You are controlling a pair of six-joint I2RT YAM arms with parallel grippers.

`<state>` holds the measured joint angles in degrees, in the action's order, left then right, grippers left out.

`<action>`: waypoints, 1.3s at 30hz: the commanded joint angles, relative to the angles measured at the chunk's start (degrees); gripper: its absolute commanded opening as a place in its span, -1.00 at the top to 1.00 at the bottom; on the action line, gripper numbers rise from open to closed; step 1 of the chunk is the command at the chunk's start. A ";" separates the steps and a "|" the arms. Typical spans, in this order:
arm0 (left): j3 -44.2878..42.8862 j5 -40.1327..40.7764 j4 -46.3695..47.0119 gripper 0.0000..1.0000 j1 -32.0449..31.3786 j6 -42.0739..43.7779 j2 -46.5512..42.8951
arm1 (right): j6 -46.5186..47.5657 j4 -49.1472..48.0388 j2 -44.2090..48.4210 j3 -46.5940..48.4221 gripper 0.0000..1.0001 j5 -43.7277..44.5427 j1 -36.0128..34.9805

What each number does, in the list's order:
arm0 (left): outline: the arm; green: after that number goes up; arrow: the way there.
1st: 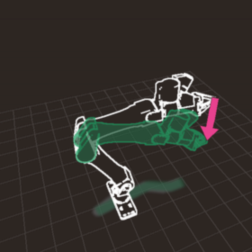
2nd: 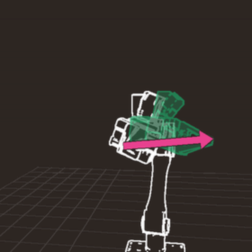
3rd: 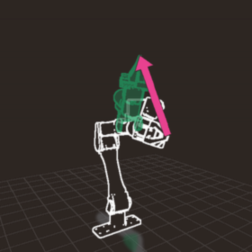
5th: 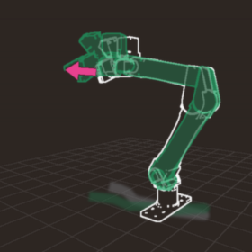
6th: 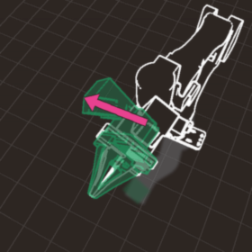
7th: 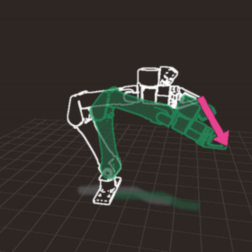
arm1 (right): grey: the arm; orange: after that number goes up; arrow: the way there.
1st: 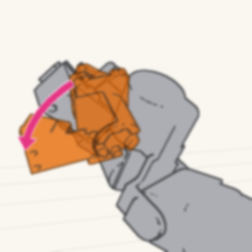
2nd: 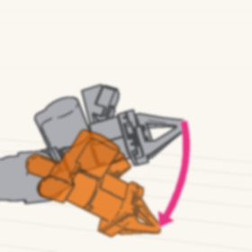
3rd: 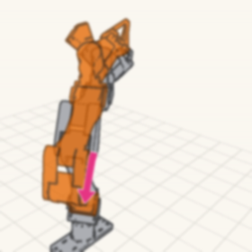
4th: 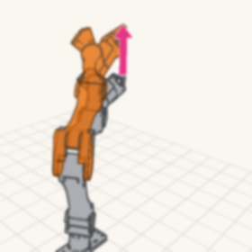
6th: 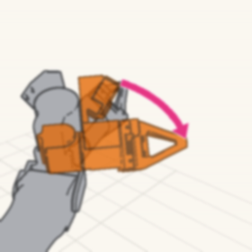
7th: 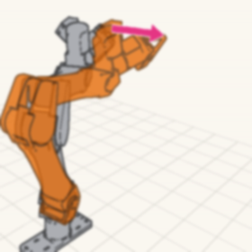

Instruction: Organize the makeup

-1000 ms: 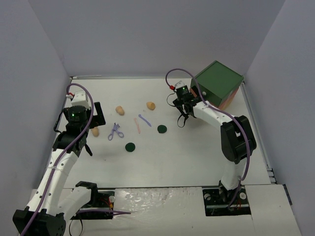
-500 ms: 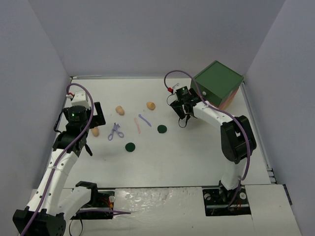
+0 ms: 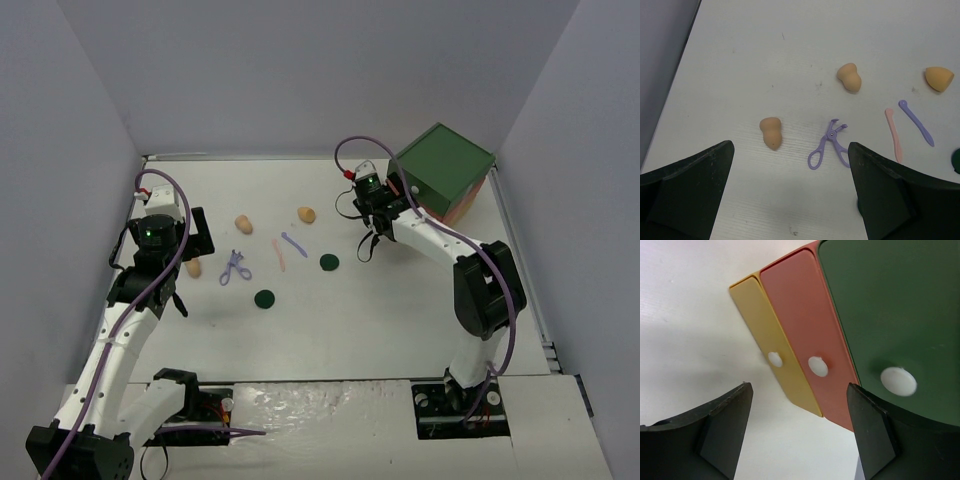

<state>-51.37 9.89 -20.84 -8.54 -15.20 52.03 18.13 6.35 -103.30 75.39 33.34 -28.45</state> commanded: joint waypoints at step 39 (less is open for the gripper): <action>-2.15 0.04 1.86 -0.94 0.45 -0.16 -0.54 | 21.48 -36.61 -12.10 -6.10 0.27 32.67 -3.38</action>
<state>-51.37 9.89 -20.97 -8.54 -15.20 52.01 37.42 -23.65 -116.14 69.23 62.19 -32.83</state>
